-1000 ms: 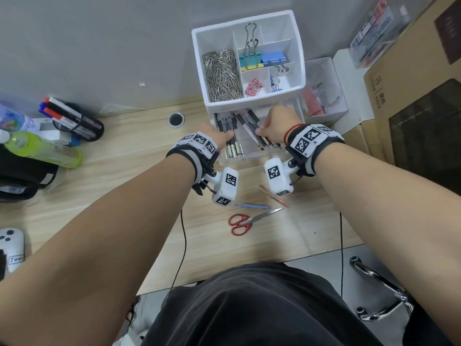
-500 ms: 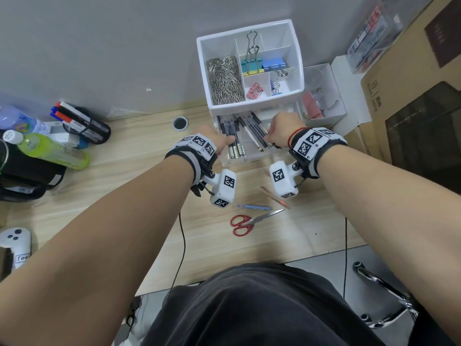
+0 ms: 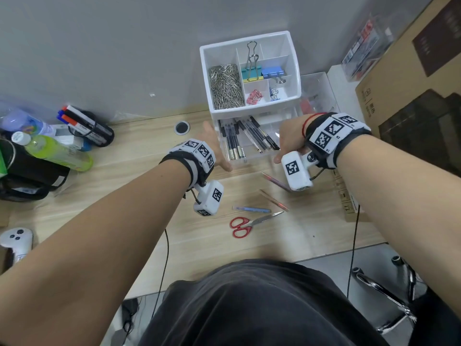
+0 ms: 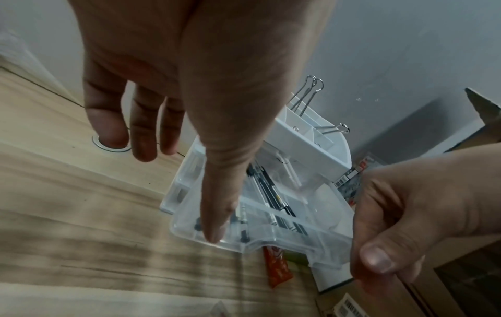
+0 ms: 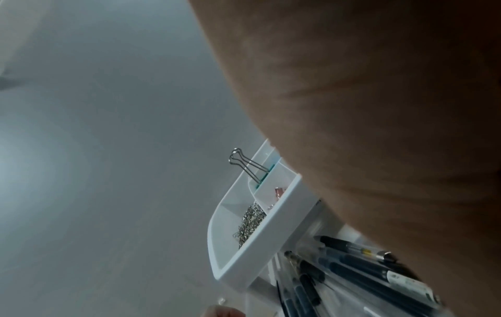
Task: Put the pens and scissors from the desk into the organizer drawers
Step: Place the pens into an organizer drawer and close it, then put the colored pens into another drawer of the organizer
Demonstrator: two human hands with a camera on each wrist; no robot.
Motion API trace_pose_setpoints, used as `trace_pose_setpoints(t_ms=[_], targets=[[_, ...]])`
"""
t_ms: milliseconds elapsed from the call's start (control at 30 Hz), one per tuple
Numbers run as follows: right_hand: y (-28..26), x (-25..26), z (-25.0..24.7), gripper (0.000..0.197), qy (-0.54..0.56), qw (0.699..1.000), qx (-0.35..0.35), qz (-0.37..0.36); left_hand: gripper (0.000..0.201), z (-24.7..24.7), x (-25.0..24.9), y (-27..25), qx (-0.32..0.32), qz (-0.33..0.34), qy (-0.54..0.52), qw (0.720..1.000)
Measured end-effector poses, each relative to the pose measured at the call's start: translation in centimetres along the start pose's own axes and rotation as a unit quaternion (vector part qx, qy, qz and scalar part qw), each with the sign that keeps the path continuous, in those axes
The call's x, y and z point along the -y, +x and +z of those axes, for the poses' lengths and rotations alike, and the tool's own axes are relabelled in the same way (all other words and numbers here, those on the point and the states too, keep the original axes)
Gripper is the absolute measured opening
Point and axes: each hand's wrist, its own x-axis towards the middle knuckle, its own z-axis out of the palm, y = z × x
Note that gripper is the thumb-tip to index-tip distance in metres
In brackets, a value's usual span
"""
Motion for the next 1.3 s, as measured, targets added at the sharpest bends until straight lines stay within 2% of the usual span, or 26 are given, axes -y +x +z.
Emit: trace_pose_setpoints(t_ms=[133, 300, 467, 633, 800, 966, 1033, 1133, 1233, 1300], targets=[[0.0, -0.5, -0.8, 0.041, 0.065, 0.997, -0.037, -0.001, 0.108, -0.4, 0.0, 0.7, -0.036, -0.011, -0.057, 0.998], [0.3, -0.4, -1.1, 0.043, 0.11, 0.99, -0.092, -0.018, 0.111, -1.5, 0.5, 2.9, -0.088, 0.024, -0.091, 0.992], [1.0, -0.5, -0.1, 0.057, 0.161, 0.974, -0.155, -0.046, 0.09, -2.1, 0.7, 4.4, -0.106, 0.04, -0.071, 0.991], [2.7, -1.1, 1.3, 0.052, 0.207, 0.953, -0.214, -0.057, 0.083, -2.2, 1.0, 5.7, -0.101, 0.037, -0.072, 0.992], [4.0, -2.0, 2.9, 0.057, 0.235, 0.936, -0.249, -0.085, 0.062, -1.8, 1.0, 6.9, -0.11, 0.042, -0.107, 0.987], [5.1, -2.1, 3.4, 0.05, 0.244, 0.928, -0.267, -0.092, 0.065, -1.7, 1.2, 7.5, -0.114, 0.06, -0.103, 0.986], [5.3, -1.8, 3.3, 0.037, 0.252, 0.924, -0.278, -0.08, 0.064, -1.5, 1.3, 7.4, -0.12, 0.062, -0.107, 0.985], [5.7, -1.2, 3.8, 0.013, 0.251, 0.933, -0.251, -0.057, 0.069, 0.0, 1.9, 7.5, -0.1, 0.016, -0.129, 0.986], [6.9, -0.8, 6.2, 0.01, 0.215, 0.959, -0.179, -0.031, 0.063, 3.3, 3.7, 7.8, -0.021, -0.045, -0.12, 0.992], [7.9, -0.8, 8.7, 0.018, 0.186, 0.973, -0.14, -0.002, 0.053, 5.8, 4.9, 7.8, 0.032, -0.058, -0.103, 0.992]])
